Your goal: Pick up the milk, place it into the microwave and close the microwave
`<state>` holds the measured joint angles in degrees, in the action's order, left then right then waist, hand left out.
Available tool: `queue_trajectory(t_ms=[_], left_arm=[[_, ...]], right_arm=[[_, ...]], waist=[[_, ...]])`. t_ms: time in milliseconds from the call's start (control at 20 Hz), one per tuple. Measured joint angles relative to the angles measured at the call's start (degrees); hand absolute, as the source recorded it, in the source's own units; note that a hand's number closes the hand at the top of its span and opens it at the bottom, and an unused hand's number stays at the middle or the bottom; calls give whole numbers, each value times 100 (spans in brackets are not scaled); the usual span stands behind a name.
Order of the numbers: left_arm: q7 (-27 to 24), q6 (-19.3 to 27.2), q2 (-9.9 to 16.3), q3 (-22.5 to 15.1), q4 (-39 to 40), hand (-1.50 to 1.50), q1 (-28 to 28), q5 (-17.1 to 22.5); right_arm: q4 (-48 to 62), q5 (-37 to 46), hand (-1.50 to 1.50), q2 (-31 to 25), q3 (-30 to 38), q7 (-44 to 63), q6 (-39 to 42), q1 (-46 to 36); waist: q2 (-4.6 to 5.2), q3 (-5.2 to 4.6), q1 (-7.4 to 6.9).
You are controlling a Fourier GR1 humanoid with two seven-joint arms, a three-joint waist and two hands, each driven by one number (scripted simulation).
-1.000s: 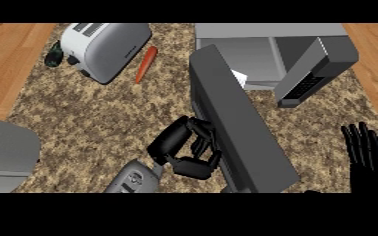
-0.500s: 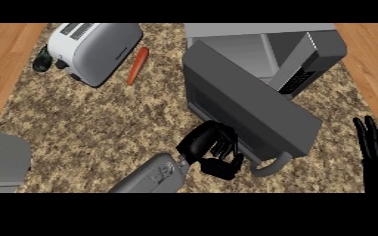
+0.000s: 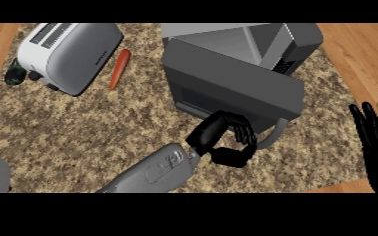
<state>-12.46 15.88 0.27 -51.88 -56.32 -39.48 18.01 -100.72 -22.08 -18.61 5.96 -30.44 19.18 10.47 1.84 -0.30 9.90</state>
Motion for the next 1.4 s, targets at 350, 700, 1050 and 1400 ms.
queue_trajectory(t_ms=[350, 700, 1050, 1400], left_arm=[[-349, 263, -13, 154, 168, 150, -607, 709], [-457, 458, -25, 327, 515, 150, -1252, 1210], [-510, 604, -8, 502, 883, 150, -1823, 1577], [-525, 809, 108, 589, 1238, 150, -2091, 1875]], right_arm=[[-334, -213, -150, -191, -124, 256, 245, -236], [-510, -441, -150, -370, -94, 473, 371, -393], [-669, -703, -150, -576, -64, 702, 508, -587], [-753, -910, -150, -752, -15, 908, 573, -741]], waist=[[96, -4, 425], [180, 9, 799], [261, 19, 1077], [316, 24, 1274]])
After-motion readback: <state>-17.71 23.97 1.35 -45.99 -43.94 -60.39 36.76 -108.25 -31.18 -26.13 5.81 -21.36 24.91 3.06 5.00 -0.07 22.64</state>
